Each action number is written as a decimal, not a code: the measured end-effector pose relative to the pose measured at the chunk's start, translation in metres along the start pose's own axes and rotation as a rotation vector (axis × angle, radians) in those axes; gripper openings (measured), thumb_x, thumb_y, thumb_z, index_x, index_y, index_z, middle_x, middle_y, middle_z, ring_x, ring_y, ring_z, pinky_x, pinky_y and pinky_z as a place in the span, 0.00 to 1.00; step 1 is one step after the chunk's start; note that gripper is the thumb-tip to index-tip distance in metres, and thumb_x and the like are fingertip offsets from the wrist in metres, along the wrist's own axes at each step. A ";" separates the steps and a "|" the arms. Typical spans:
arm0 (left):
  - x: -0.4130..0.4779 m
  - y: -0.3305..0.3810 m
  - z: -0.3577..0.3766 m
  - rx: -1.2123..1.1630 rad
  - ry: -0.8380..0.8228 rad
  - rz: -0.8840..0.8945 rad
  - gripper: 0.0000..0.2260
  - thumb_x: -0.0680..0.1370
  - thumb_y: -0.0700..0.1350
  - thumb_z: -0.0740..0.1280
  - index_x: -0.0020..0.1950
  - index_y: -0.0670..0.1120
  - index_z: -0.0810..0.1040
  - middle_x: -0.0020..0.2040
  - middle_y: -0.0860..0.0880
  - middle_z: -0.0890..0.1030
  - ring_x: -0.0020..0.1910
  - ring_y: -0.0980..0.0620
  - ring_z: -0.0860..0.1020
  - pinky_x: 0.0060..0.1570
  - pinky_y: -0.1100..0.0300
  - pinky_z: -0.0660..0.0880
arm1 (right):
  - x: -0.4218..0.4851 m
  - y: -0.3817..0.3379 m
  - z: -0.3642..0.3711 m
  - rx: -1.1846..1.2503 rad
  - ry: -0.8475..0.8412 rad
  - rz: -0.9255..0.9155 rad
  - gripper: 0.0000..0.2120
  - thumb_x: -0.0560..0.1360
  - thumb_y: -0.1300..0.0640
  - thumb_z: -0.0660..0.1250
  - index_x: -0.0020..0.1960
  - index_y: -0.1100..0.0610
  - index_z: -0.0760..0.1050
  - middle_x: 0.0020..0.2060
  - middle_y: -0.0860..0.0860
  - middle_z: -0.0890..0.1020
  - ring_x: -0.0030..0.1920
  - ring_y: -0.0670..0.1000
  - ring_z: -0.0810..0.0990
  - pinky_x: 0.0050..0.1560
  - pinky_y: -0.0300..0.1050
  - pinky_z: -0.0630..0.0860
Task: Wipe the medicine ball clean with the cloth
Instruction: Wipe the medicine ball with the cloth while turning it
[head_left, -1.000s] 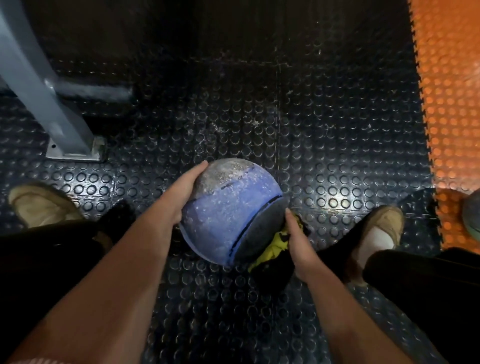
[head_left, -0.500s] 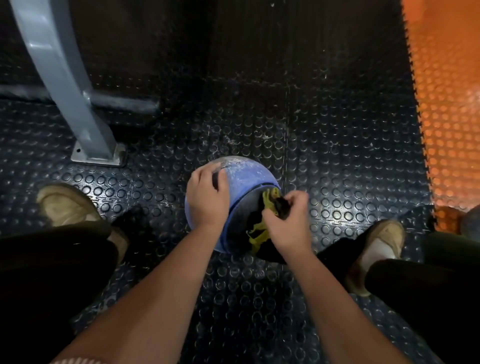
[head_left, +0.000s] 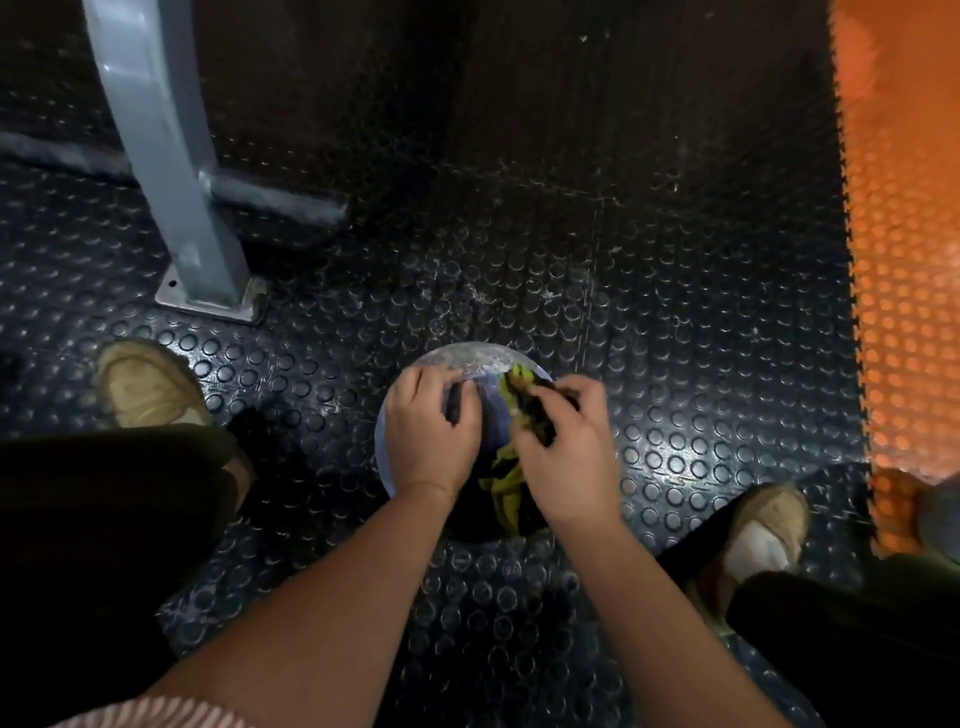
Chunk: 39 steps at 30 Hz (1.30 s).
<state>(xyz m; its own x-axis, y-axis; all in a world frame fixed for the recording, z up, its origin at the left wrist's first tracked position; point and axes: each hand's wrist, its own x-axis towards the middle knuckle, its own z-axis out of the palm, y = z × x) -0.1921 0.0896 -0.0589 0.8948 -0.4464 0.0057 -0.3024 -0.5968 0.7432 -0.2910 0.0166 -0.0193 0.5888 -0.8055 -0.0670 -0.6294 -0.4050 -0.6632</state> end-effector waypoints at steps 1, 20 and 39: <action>0.004 -0.003 -0.002 0.007 -0.025 0.029 0.12 0.76 0.49 0.63 0.48 0.43 0.81 0.49 0.46 0.78 0.51 0.46 0.77 0.52 0.54 0.74 | 0.001 -0.002 0.003 -0.030 -0.041 -0.035 0.17 0.74 0.60 0.68 0.63 0.56 0.77 0.59 0.50 0.70 0.58 0.49 0.71 0.52 0.37 0.71; 0.001 -0.001 -0.001 -0.031 -0.006 0.007 0.13 0.75 0.47 0.61 0.48 0.44 0.84 0.53 0.50 0.83 0.55 0.50 0.79 0.50 0.72 0.64 | -0.027 -0.010 0.005 -0.169 -0.187 -0.109 0.18 0.66 0.63 0.66 0.54 0.64 0.78 0.45 0.58 0.78 0.34 0.58 0.77 0.31 0.44 0.74; 0.000 0.008 -0.006 -0.065 -0.010 -0.010 0.16 0.75 0.42 0.56 0.49 0.40 0.83 0.53 0.47 0.83 0.52 0.47 0.80 0.50 0.59 0.73 | -0.019 -0.021 -0.003 -0.273 -0.219 -0.055 0.14 0.74 0.61 0.63 0.59 0.58 0.77 0.51 0.54 0.75 0.41 0.55 0.73 0.37 0.43 0.66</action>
<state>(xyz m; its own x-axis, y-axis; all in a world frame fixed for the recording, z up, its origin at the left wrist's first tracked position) -0.1929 0.0889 -0.0486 0.8942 -0.4476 -0.0081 -0.2714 -0.5564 0.7853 -0.2907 0.0392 -0.0024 0.7014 -0.6797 -0.2146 -0.6889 -0.5692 -0.4488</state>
